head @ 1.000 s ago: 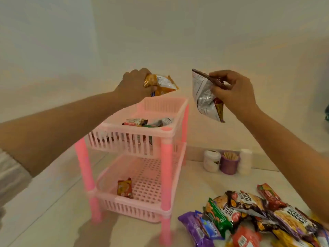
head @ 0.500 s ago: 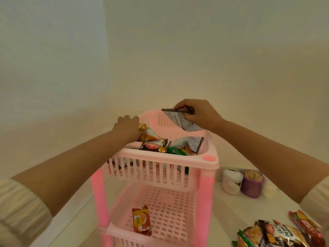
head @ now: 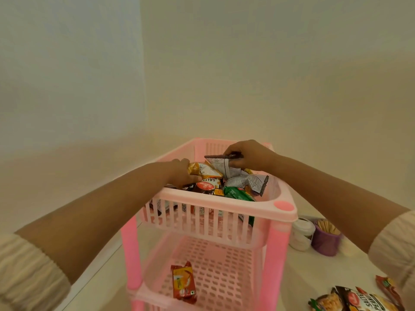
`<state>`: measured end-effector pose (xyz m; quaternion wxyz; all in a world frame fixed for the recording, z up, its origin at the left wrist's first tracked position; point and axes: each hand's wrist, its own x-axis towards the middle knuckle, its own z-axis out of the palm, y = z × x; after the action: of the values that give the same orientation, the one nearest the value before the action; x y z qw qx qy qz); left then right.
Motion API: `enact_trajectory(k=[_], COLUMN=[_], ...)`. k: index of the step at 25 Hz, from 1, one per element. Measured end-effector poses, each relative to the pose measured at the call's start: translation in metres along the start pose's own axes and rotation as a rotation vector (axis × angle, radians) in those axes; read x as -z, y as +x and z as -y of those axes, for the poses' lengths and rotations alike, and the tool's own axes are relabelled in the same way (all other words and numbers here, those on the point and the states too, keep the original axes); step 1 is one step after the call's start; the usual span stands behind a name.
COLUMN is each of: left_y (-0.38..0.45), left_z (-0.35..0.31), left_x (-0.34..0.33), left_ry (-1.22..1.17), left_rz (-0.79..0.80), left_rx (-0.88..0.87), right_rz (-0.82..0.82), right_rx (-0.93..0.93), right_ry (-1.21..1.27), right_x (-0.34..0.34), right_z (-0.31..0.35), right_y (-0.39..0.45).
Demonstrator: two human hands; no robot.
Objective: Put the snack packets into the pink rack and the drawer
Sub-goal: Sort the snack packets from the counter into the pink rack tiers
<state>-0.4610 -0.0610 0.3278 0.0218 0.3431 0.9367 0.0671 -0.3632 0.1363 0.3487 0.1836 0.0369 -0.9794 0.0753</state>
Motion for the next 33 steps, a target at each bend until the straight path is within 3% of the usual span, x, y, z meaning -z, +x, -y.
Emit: enact_trajectory(k=[6,12,14,17,19,22,33], left_y=[0.005,0.006,0.003,-0.006,-0.017,-0.03,-0.046], left_z=[0.003,0.003,0.004,0.001,-0.003,-0.013,-0.183], left_x=[-0.001,0.0,0.001,0.008,0.011,0.017,0.025], left_ry=[0.063,0.08,0.035,0.044,0.124,0.283,0.116], left_rz=[0.255,0.291,0.224,-0.052,-0.22,-0.375,-0.55], left_rx=[0.032,-0.011,-0.032,-0.087,-0.116,-0.184,-0.484], right_rz=[0.08,0.069,-0.053,-0.453,-0.618,-0.586,-0.457], right_rx=[-0.079,-0.16,-0.162,-0.225,-0.247,-0.242,-0.179], right_ry=[-0.007,0.046,0.131,0.498,0.707,0.72,0.35], right_x=[-0.001,-0.002,0.0,0.011,0.016,0.008,0.063], right_z=[0.004,0.0,0.001,0.003,0.001,-0.002,-0.024], right_y=[-0.001,-0.001,-0.003,-0.012,-0.022,-0.048,-0.161])
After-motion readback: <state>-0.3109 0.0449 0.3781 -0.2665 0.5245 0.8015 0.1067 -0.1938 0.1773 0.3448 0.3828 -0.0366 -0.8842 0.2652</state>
